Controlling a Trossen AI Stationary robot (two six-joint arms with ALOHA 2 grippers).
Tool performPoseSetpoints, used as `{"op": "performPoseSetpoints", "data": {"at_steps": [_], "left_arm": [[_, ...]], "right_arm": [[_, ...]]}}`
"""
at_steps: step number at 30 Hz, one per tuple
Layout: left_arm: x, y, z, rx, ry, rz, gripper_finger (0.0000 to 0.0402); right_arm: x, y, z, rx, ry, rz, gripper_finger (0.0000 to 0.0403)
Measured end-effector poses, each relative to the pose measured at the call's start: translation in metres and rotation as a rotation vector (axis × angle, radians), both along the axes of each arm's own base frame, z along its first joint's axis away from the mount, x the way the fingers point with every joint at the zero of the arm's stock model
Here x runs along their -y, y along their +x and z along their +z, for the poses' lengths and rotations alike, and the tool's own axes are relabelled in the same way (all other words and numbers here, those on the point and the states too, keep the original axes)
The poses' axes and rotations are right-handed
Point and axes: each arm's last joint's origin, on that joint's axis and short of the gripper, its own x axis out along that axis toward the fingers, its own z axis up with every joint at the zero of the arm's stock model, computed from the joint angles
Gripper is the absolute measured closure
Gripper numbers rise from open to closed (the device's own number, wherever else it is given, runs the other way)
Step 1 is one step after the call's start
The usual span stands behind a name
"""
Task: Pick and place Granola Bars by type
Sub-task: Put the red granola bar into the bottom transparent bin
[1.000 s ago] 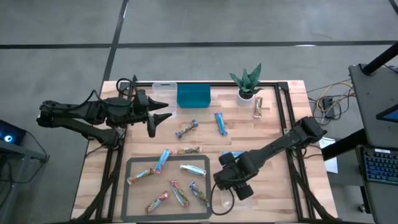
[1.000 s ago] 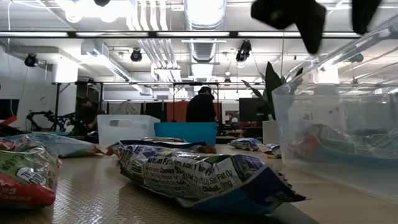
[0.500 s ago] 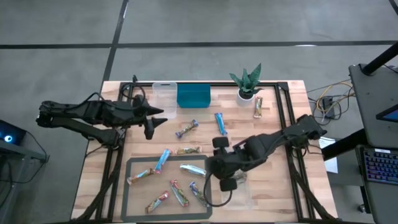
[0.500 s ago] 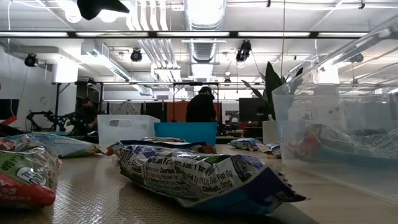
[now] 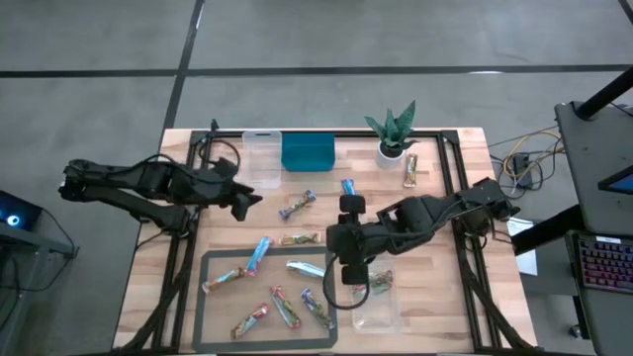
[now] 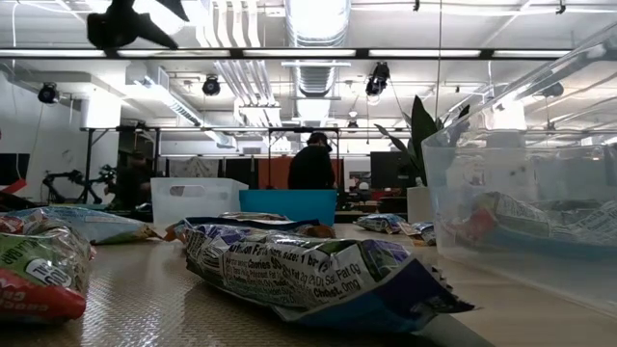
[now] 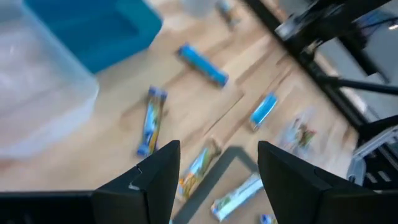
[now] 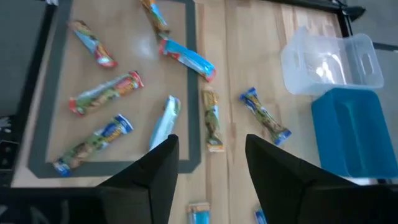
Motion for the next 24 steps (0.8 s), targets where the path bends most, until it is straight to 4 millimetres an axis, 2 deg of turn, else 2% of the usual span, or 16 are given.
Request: {"op": "performPoseSetpoints", "data": {"at_steps": [8, 24], "left_arm": [[0.014, 0.015, -0.015, -0.094, -0.092, 0.022, 0.0204], [0.045, 0.039, -0.058, -0.356, -0.185, 0.156, 0.0204]], "right_arm": [[0.005, 0.0, -0.004, -0.039, -0.017, -0.01, 0.0202], [0.011, 0.0, -0.006, -0.073, -0.075, 0.042, 0.0202]]}}
